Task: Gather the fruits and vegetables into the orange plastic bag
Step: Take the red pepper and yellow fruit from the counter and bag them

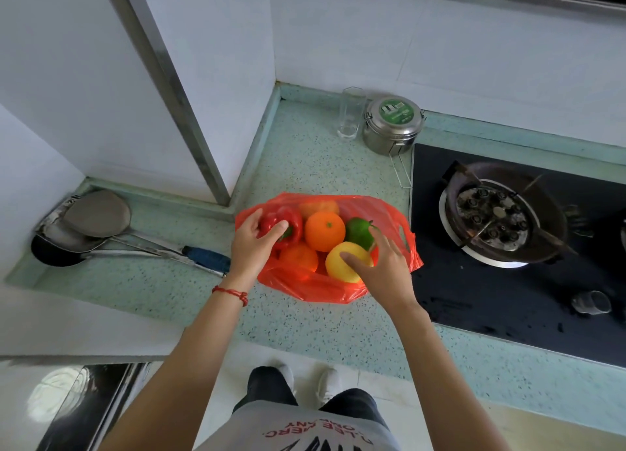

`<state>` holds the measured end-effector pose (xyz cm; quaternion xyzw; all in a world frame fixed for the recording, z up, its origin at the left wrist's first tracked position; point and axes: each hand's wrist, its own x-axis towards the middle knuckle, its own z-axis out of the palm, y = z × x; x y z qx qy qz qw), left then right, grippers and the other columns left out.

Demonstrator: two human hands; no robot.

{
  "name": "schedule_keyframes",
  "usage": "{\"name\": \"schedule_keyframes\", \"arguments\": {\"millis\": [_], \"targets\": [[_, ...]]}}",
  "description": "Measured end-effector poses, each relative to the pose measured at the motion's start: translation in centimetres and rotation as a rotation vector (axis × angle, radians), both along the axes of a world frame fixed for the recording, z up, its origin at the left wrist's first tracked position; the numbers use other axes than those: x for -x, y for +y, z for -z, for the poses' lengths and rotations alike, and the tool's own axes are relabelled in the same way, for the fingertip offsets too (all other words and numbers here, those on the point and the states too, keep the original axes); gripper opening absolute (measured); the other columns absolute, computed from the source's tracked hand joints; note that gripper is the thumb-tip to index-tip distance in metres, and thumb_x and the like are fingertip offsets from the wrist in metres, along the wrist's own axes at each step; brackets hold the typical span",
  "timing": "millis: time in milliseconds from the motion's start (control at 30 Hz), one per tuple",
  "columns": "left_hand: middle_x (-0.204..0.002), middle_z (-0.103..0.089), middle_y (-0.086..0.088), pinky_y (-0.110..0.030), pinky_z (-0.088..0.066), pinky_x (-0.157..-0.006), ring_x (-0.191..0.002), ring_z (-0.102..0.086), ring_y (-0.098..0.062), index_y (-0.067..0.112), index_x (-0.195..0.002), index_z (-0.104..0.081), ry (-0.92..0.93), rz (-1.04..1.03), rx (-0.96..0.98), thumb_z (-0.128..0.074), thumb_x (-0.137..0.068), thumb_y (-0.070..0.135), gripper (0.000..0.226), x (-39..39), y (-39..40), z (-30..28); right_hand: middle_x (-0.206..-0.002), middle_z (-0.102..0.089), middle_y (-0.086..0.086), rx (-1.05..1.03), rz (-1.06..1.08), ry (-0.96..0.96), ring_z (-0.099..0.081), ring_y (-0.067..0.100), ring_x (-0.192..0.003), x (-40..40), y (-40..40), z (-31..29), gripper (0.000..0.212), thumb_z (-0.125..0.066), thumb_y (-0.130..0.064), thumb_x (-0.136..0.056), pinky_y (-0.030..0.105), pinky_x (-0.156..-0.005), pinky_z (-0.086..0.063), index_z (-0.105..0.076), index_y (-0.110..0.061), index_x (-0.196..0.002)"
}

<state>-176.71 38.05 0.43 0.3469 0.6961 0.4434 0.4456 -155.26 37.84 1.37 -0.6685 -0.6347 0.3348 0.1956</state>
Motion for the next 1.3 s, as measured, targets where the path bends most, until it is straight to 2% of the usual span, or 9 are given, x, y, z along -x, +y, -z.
{"name": "schedule_keyframes", "arguments": {"millis": [133, 333, 500, 633, 700, 833, 1000, 1067, 1300], "targets": [[-0.138, -0.048, -0.008, -0.032, -0.038, -0.104, -0.126, -0.046, -0.016, 0.007, -0.132, -0.044, -0.010, -0.059, -0.052, -0.065, -0.082, 0.028, 0.058, 0.1, -0.8, -0.2, -0.142, -0.043, 0.001, -0.045, -0.001, 0.040, -0.039, 0.019, -0.129, 0.1, -0.4, 0.0, 0.073, -0.062, -0.055, -0.076, 0.035, -0.096, -0.040, -0.036, -0.022, -0.137], [-0.126, -0.057, -0.002, -0.039, -0.041, -0.103, -0.117, -0.053, -0.014, 0.013, -0.123, -0.055, 0.000, -0.078, -0.101, -0.058, -0.087, 0.028, 0.039, 0.0, -1.8, -0.2, -0.139, -0.046, 0.002, -0.085, 0.019, 0.143, -0.042, 0.016, -0.127, 0.4, -0.8, 0.0, 0.063, -0.063, -0.044, -0.081, 0.022, -0.093, -0.033, -0.042, -0.018, -0.134], [-0.126, -0.058, -0.005, -0.040, -0.044, -0.100, -0.115, -0.055, -0.018, 0.016, -0.122, -0.055, -0.043, -0.054, -0.093, -0.056, -0.085, 0.035, 0.042, -0.6, -2.4, 0.0, -0.134, -0.052, 0.002, -0.090, 0.063, 0.237, -0.050, 0.016, -0.120, 0.2, -1.4, 0.0, 0.055, -0.061, -0.039, -0.084, 0.027, -0.097, -0.041, -0.046, -0.016, -0.132], [-0.120, -0.060, -0.006, -0.034, -0.048, -0.092, -0.112, -0.057, -0.021, 0.013, -0.123, -0.054, -0.062, -0.031, -0.123, -0.053, -0.090, 0.028, 0.036, -1.2, -3.1, 0.1, -0.132, -0.054, -0.002, -0.069, 0.110, 0.295, -0.050, 0.004, -0.106, -0.3, -1.9, -0.4, 0.049, -0.057, -0.037, -0.087, 0.013, -0.086, -0.037, -0.048, -0.016, -0.130], [-0.118, -0.059, -0.003, -0.033, -0.046, -0.095, -0.112, -0.056, -0.016, 0.012, -0.124, -0.053, -0.051, 0.029, -0.141, -0.054, -0.088, 0.032, 0.041, -1.6, -3.6, 0.1, -0.130, -0.056, -0.002, -0.081, 0.139, 0.297, -0.051, 0.003, -0.107, -0.4, -2.6, -0.4, 0.047, -0.057, -0.036, -0.087, 0.016, -0.088, -0.038, -0.049, -0.016, -0.129], [-0.124, -0.058, -0.004, -0.016, -0.042, -0.088, -0.109, -0.053, -0.009, 0.012, -0.124, -0.052, 0.116, 0.213, -0.178, -0.054, -0.089, 0.029, 0.039, -1.6, -4.2, 0.3, -0.131, -0.055, 0.000, -0.151, 0.156, 0.226, -0.052, 0.014, -0.118, -0.4, -4.6, 0.0, 0.049, -0.058, -0.040, -0.086, 0.033, -0.099, -0.044, -0.049, -0.017, -0.129], [-0.127, -0.056, -0.010, -0.029, -0.038, -0.099, -0.116, -0.049, -0.015, 0.007, -0.124, -0.052, 0.442, 0.506, -0.279, -0.055, -0.089, 0.026, 0.041, -0.8, -4.8, 0.4, -0.133, -0.053, 0.006, -0.243, 0.218, 0.005, -0.047, 0.021, -0.123, 0.4, -8.1, 0.3, 0.050, -0.053, -0.040, -0.088, 0.036, -0.097, -0.042, -0.047, -0.014, -0.130], [-0.126, -0.056, -0.015, -0.033, -0.038, -0.100, -0.118, -0.050, -0.025, 0.005, -0.123, -0.053, 0.536, 0.614, -0.320, -0.054, -0.086, 0.034, 0.047, -0.6, -5.1, 0.5, -0.133, -0.052, 0.006, -0.253, 0.255, -0.069, -0.044, 0.023, -0.125, 0.8, -9.8, 0.6, 0.049, -0.053, -0.038, -0.089, 0.038, -0.096, -0.042, -0.047, -0.014, -0.130], [-0.119, -0.058, -0.023, -0.044, -0.045, -0.095, -0.113, -0.053, -0.037, -0.002, -0.117, -0.055, 0.723, 0.935, -0.428, -0.040, -0.082, 0.043, 0.059, -2.2, -7.3, 0.9, -0.139, -0.046, 0.011, -0.215, 0.455, -0.274, -0.040, 0.027, -0.128, 0.2, -16.8, 1.1, 0.051, -0.050, -0.037, -0.091, 0.041, -0.099, -0.039, -0.043, -0.008, -0.132]]}}
